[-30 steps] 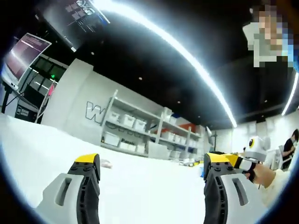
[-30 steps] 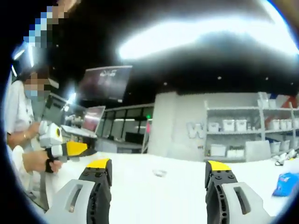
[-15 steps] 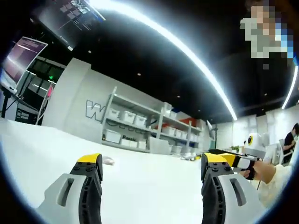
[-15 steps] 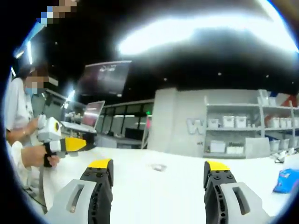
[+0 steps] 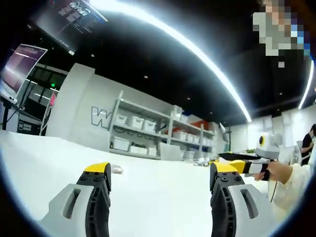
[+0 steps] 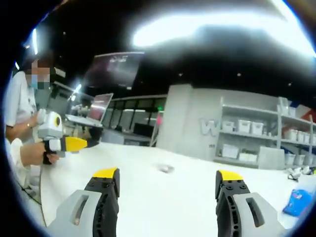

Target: Open the resealable bag by pulling the two sides of the seal apart until the entire bag opening is separated and visibly accessible.

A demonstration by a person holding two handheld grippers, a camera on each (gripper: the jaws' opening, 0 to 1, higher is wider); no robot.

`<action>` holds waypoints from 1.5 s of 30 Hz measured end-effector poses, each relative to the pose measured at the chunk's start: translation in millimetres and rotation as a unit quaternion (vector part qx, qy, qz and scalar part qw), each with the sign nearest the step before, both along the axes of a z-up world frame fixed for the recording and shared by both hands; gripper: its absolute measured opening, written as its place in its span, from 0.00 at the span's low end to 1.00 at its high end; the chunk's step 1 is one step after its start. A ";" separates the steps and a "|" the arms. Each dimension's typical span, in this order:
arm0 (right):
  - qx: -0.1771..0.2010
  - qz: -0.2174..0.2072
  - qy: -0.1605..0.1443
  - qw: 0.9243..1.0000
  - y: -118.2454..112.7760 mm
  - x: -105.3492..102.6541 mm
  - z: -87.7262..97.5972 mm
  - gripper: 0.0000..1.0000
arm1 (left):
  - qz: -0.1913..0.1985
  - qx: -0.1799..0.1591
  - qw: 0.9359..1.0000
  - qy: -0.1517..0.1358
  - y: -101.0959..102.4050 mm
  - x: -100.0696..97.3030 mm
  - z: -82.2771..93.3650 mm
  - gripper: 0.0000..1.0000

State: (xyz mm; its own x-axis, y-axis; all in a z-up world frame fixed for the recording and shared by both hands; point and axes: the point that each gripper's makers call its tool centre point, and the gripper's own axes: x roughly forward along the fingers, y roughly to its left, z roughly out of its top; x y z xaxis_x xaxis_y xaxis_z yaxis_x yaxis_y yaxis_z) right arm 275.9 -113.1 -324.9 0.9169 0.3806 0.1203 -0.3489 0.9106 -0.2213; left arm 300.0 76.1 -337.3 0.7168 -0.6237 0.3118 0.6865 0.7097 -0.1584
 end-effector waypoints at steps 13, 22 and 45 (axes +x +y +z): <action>-0.037 -0.002 0.019 0.999 -2.1 22.8 -8.6 0.81 | 0.003 0.005 1.000 0.007 -0.5 2.9 -3.2 0.81; -0.051 0.002 0.030 0.998 0.4 31.5 -12.1 0.80 | 0.007 0.014 1.000 0.020 1.7 5.9 -5.3 0.80; -0.104 0.012 0.038 0.994 6.8 58.8 -8.0 0.80 | 0.014 0.052 0.998 0.009 -0.9 2.7 -0.4 0.78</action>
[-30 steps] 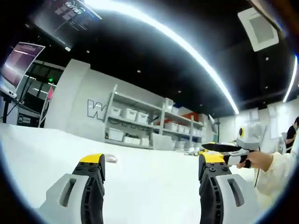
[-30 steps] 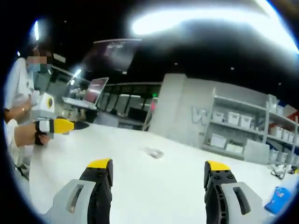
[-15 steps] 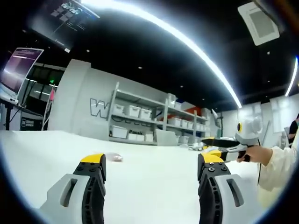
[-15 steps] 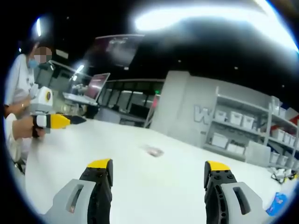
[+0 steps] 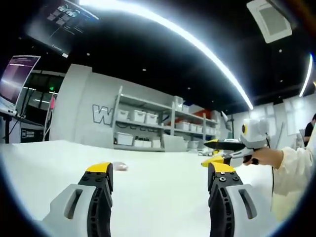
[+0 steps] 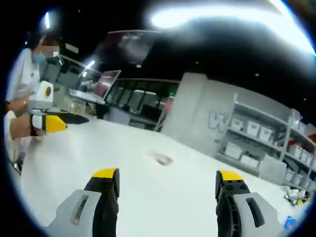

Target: Open the resealable bag by pulling the two sides of the seal apart until the entire bag opening is separated and visibly accessible.

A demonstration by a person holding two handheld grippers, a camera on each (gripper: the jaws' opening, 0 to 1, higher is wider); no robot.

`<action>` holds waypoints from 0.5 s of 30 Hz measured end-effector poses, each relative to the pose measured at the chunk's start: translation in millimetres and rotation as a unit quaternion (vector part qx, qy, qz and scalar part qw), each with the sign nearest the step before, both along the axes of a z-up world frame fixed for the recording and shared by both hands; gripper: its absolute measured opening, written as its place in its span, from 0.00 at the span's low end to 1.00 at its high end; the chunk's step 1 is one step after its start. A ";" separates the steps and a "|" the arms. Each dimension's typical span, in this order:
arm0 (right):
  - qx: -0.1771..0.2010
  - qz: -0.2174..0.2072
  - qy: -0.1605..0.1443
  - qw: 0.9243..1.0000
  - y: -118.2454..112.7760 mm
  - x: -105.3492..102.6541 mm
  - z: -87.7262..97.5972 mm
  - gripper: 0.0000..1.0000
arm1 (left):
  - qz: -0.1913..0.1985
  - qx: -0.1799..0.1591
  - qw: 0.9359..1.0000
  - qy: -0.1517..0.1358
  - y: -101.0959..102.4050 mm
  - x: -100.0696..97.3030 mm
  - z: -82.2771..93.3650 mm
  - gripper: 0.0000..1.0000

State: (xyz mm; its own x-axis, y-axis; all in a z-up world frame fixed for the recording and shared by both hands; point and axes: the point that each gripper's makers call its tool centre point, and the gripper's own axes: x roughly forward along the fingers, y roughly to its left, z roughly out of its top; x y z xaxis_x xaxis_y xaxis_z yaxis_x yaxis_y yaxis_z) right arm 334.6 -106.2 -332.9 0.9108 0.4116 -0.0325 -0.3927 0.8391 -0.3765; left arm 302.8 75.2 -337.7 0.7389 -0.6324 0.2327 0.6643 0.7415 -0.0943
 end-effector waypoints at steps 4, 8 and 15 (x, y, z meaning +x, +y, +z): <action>-0.009 0.001 0.003 1.000 2.6 4.7 -3.3 0.79 | 0.000 0.004 1.000 0.000 0.3 0.0 -0.4 0.77; -0.022 0.001 0.009 1.000 4.5 11.6 -5.4 0.79 | 0.001 0.004 1.000 -0.002 1.0 -0.4 -0.5 0.77; -0.060 0.004 0.006 0.998 10.0 22.2 -7.6 0.76 | -0.003 0.012 1.000 0.006 -0.7 1.4 -5.8 0.76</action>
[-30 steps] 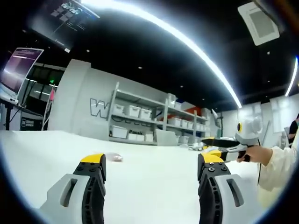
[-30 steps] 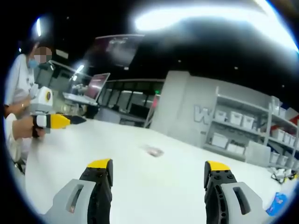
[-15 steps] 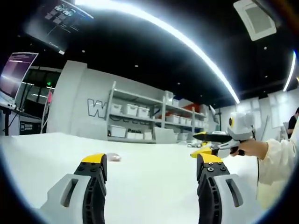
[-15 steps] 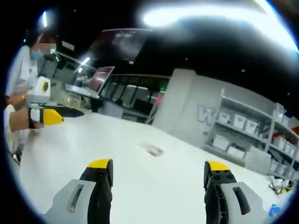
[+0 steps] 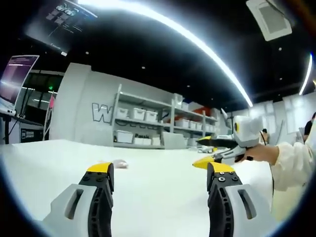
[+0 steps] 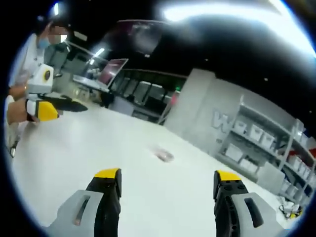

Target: Open the resealable bag by pulling the two sides of the seal apart until the entire bag opening is separated and visibly accessible.

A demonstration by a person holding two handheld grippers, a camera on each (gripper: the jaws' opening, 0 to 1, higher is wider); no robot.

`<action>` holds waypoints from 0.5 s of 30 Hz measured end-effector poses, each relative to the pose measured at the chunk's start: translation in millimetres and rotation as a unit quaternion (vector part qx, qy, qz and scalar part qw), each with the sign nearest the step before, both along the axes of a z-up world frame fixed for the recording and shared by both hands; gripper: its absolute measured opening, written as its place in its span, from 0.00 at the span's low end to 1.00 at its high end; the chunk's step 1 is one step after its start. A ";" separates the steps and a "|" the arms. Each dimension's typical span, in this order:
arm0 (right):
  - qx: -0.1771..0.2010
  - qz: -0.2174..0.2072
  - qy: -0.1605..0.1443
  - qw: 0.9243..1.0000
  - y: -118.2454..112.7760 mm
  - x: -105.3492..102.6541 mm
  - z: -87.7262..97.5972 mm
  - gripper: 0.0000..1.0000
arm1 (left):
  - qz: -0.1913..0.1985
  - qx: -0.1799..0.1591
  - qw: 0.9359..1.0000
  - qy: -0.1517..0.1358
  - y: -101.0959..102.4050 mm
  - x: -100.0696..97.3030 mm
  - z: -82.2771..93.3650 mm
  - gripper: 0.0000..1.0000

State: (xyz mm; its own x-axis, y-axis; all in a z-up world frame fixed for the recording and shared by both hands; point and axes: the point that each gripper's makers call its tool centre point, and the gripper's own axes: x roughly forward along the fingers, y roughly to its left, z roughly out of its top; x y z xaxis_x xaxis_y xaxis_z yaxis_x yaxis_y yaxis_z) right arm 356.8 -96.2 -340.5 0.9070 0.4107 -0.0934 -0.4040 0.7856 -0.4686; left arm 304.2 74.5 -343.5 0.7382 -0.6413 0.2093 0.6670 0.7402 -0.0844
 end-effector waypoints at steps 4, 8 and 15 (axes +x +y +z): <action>-0.021 0.002 -0.005 1.000 4.6 6.1 -0.8 0.77 | 0.005 0.003 1.000 -0.007 1.5 0.2 1.6 0.76; -0.045 0.007 -0.005 0.999 10.2 12.8 -2.3 0.76 | 0.011 0.008 1.000 -0.009 4.8 1.4 1.9 0.76; -0.045 0.011 -0.007 0.999 14.3 18.6 -0.7 0.76 | 0.010 0.012 1.000 -0.004 6.1 1.9 -0.4 0.76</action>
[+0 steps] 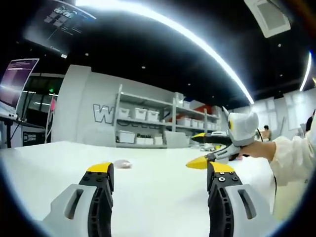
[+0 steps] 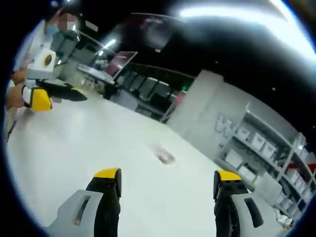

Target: Open the resealable bag by pulling the two sides of the seal apart until the entire bag opening is separated and visibly accessible.

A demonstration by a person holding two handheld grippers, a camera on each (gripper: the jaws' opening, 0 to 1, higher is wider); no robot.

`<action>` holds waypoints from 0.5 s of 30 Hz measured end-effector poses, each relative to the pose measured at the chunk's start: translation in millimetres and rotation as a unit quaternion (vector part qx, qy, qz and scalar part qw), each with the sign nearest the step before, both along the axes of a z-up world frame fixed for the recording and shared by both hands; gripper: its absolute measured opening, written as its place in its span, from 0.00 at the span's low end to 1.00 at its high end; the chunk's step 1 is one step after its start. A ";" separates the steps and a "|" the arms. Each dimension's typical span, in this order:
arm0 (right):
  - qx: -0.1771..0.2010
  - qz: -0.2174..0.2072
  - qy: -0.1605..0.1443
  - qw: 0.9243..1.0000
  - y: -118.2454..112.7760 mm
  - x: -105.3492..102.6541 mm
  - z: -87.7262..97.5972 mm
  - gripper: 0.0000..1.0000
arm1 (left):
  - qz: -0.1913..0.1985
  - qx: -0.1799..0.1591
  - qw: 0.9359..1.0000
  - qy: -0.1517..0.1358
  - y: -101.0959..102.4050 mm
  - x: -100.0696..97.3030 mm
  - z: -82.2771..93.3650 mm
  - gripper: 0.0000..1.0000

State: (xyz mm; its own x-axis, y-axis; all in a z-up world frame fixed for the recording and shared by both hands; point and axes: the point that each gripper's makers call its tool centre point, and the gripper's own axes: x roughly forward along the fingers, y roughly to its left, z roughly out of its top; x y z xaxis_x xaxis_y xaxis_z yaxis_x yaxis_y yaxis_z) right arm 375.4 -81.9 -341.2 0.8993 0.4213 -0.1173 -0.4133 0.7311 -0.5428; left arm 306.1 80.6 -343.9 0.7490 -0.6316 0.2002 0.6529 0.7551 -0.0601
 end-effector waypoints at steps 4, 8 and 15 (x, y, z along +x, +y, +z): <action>-0.002 0.001 0.006 1.000 1.7 3.1 -4.6 0.76 | 0.003 0.003 1.000 -0.002 1.5 0.2 0.5 0.76; -0.006 0.003 0.012 1.000 3.8 6.4 -7.8 0.76 | 0.002 0.002 1.000 -0.002 2.0 0.3 0.5 0.76; -0.009 0.005 0.014 1.000 8.7 16.2 -7.4 0.76 | 0.003 0.009 1.000 0.001 2.4 1.3 -2.0 0.76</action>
State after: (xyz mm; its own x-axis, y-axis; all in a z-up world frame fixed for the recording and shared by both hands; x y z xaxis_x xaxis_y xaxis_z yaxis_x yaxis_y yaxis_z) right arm 391.7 -73.2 -348.5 0.8914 0.4275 -0.1504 -0.4357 0.7174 -0.5435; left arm 307.3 83.0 -345.9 0.7528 -0.6309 0.1880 0.6486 0.7596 -0.0484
